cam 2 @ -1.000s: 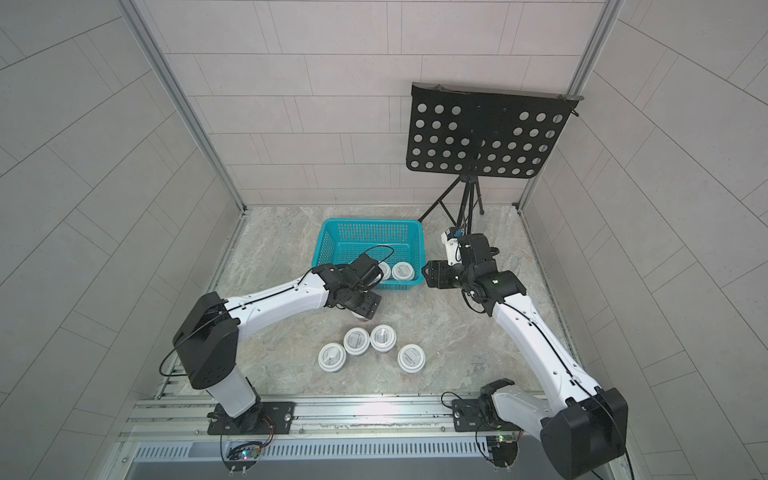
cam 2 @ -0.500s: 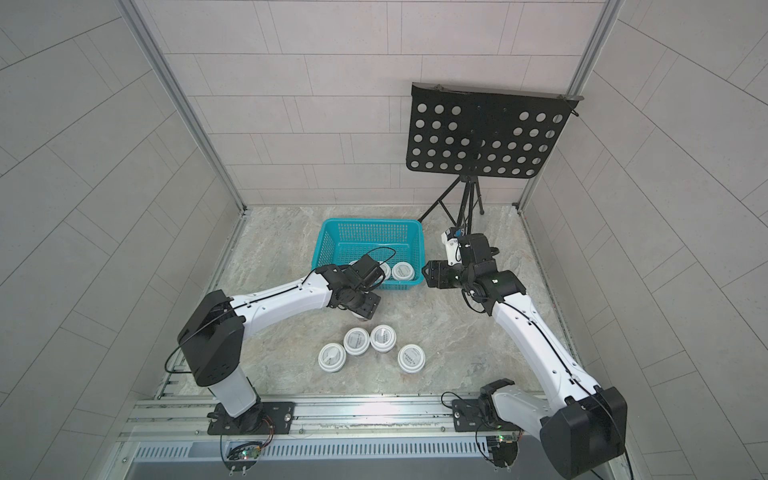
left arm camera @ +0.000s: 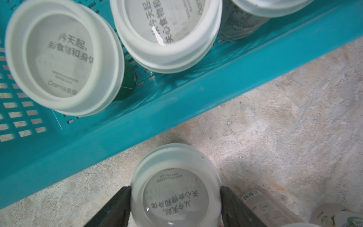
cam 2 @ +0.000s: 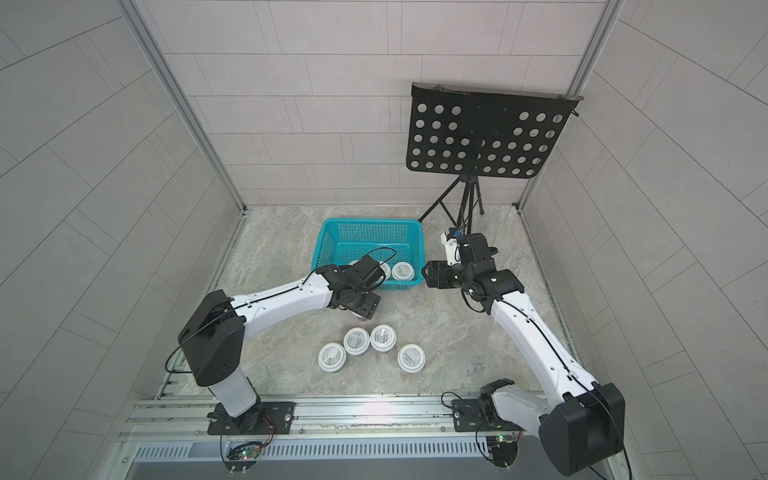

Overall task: Put the yogurt in the basket
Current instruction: Pick up the yogurt from the center of the board.

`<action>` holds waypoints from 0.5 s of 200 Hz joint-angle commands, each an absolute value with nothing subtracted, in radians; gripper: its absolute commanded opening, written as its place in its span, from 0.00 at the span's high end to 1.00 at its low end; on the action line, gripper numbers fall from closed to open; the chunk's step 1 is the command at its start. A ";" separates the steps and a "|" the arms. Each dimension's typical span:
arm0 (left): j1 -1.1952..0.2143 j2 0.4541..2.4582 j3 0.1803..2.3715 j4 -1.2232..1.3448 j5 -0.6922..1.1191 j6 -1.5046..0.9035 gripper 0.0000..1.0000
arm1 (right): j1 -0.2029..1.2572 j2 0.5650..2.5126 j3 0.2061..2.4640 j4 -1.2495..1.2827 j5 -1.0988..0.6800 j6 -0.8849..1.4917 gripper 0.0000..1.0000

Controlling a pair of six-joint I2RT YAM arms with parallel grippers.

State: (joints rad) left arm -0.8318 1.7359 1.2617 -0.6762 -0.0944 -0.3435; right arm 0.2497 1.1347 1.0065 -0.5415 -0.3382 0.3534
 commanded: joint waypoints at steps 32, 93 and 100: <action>-0.835 1.764 1.229 -0.681 -0.112 -0.353 0.27 | 0.247 1.135 0.995 -0.533 -0.344 0.360 0.19; -0.835 1.699 1.220 -0.697 -0.086 -0.352 0.31 | 0.248 1.134 0.997 -0.537 -0.341 0.360 0.19; -0.834 1.691 1.224 -0.703 -0.085 -0.350 0.31 | 0.247 1.135 0.996 -0.536 -0.341 0.360 0.19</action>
State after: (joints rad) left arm -0.8318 1.7218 1.2434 -0.6579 -0.0914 -0.3504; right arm 0.2497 1.1351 1.0065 -0.5415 -0.3408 0.3534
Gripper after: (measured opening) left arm 0.690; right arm 0.808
